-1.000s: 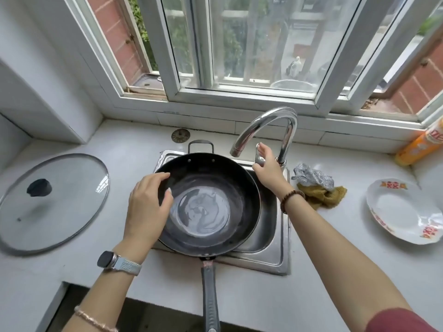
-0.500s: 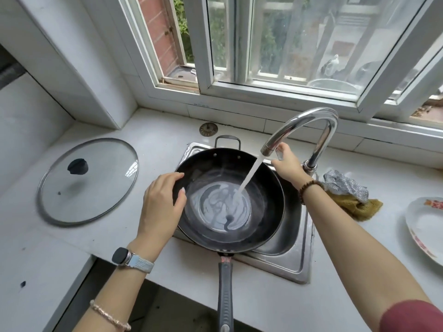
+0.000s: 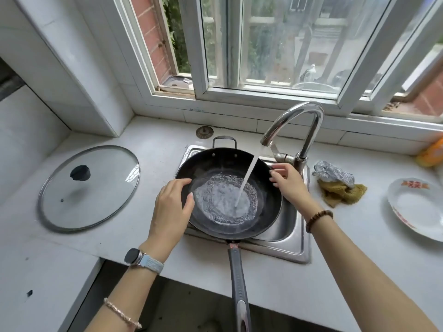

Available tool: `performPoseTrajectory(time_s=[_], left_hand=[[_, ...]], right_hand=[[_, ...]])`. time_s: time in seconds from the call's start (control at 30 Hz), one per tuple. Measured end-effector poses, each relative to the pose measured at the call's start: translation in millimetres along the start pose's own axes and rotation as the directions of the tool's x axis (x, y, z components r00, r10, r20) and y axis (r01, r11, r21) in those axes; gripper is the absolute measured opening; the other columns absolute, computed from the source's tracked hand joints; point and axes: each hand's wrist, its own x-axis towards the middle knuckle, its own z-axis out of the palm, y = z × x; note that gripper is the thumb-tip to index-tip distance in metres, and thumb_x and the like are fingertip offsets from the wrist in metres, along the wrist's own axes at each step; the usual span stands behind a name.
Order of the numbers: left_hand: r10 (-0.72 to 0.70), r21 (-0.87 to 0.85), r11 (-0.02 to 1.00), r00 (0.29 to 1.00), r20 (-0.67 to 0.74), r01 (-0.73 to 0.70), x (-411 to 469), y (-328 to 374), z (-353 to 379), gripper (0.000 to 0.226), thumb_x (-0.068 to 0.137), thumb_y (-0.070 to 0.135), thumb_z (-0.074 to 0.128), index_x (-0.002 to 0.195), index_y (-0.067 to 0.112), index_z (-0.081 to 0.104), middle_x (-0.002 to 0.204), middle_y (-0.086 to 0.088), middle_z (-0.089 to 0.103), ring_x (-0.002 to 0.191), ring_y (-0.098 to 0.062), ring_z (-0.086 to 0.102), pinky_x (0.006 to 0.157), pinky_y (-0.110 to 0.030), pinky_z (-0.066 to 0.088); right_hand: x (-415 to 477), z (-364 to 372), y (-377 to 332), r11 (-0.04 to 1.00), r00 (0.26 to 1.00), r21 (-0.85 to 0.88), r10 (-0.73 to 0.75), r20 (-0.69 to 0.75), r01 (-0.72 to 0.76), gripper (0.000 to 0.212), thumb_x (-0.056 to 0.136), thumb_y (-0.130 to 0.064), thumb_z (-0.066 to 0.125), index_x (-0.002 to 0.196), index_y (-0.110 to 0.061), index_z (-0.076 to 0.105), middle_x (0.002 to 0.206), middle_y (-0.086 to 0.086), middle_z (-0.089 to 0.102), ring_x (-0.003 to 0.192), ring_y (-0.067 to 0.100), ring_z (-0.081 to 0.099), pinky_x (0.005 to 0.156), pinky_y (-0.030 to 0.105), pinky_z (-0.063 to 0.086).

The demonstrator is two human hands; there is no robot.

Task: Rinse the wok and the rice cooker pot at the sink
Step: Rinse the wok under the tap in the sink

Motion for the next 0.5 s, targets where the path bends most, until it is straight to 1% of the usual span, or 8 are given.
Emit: performPoseTrajectory(time_s=[0.07,0.13,0.2,0.27,0.33,0.4,0.43,0.5], left_hand=[[0.012,-0.019,1.000,1.000,0.022,-0.011,-5,-1,0,0.033,0.094,0.015,0.056,0.127,0.013,0.056,0.125,-0.001,0.058,0.117,-0.019,0.051,0.101,-0.032,0.042],[0.030,-0.037,0.999,0.998,0.048,-0.028,-11,0,-1,0.034,0.094,0.016,0.056,0.127,0.014,0.056,0.124,0.000,0.059,0.116,-0.018,0.052,0.099,-0.030,0.042],[0.053,-0.079,0.996,0.995,0.086,-0.046,-19,-1,-2,0.033,0.094,0.016,0.056,0.127,0.013,0.056,0.122,0.000,0.059,0.114,-0.016,0.052,0.097,-0.026,0.040],[0.059,-0.117,0.992,0.989,0.138,-0.043,-29,-3,-2,0.030,0.095,0.016,0.056,0.124,0.015,0.056,0.118,0.003,0.059,0.109,-0.012,0.053,0.091,-0.020,0.038],[0.029,-0.153,0.988,0.975,0.219,0.005,-39,-6,0,0.023,0.096,0.018,0.054,0.118,0.017,0.058,0.111,0.007,0.062,0.101,-0.009,0.056,0.084,-0.019,0.040],[-0.024,-0.189,0.978,0.944,0.329,0.091,-49,-9,5,0.017,0.097,0.021,0.054,0.113,0.016,0.059,0.105,0.005,0.064,0.095,-0.011,0.060,0.080,-0.022,0.044],[-0.057,-0.191,0.971,0.918,0.392,0.142,-54,-10,9,0.017,0.097,0.023,0.053,0.112,0.016,0.058,0.104,0.004,0.063,0.094,-0.012,0.060,0.080,-0.024,0.045],[-0.120,-0.190,0.949,0.848,0.516,0.250,-65,-14,19,0.020,0.097,0.027,0.054,0.112,0.015,0.056,0.105,0.003,0.063,0.097,-0.015,0.061,0.084,-0.028,0.048]], right_hand=[[-25,2,4,0.999,1.000,0.039,0.023,0.002,-0.023,0.015,0.095,-0.019,0.055,0.110,-0.019,0.056,0.108,0.006,0.067,0.094,0.020,0.067,0.089,0.038,0.054],[-51,7,7,0.996,0.998,0.071,0.056,0.000,-0.056,0.012,0.096,-0.018,0.054,0.108,-0.019,0.057,0.107,0.009,0.067,0.091,0.022,0.068,0.086,0.038,0.055],[-79,13,8,0.990,0.996,0.105,0.092,0.009,-0.093,0.011,0.096,-0.015,0.053,0.106,-0.018,0.056,0.105,0.010,0.068,0.087,0.022,0.068,0.080,0.034,0.055],[-106,24,11,0.983,0.990,0.121,0.140,0.019,-0.142,0.010,0.095,-0.014,0.053,0.105,-0.016,0.056,0.104,0.011,0.068,0.080,0.020,0.067,0.074,0.031,0.053],[-133,36,19,0.973,0.978,0.100,0.207,0.033,-0.209,0.013,0.094,-0.016,0.055,0.106,-0.014,0.057,0.105,0.012,0.068,0.076,0.019,0.067,0.075,0.033,0.055],[-158,52,28,0.951,0.953,0.083,0.293,0.083,-0.299,0.020,0.094,-0.021,0.056,0.112,-0.011,0.055,0.107,0.012,0.066,0.076,0.018,0.066,0.077,0.033,0.057],[-171,59,30,0.936,0.935,0.070,0.335,0.115,-0.344,0.024,0.094,-0.024,0.057,0.113,-0.010,0.053,0.106,0.010,0.065,0.076,0.018,0.066,0.076,0.032,0.057],[-190,73,35,0.918,0.909,0.026,0.388,0.153,-0.396,0.030,0.093,-0.030,0.058,0.113,-0.009,0.052,0.096,0.005,0.063,0.075,0.016,0.063,0.070,0.028,0.056]])
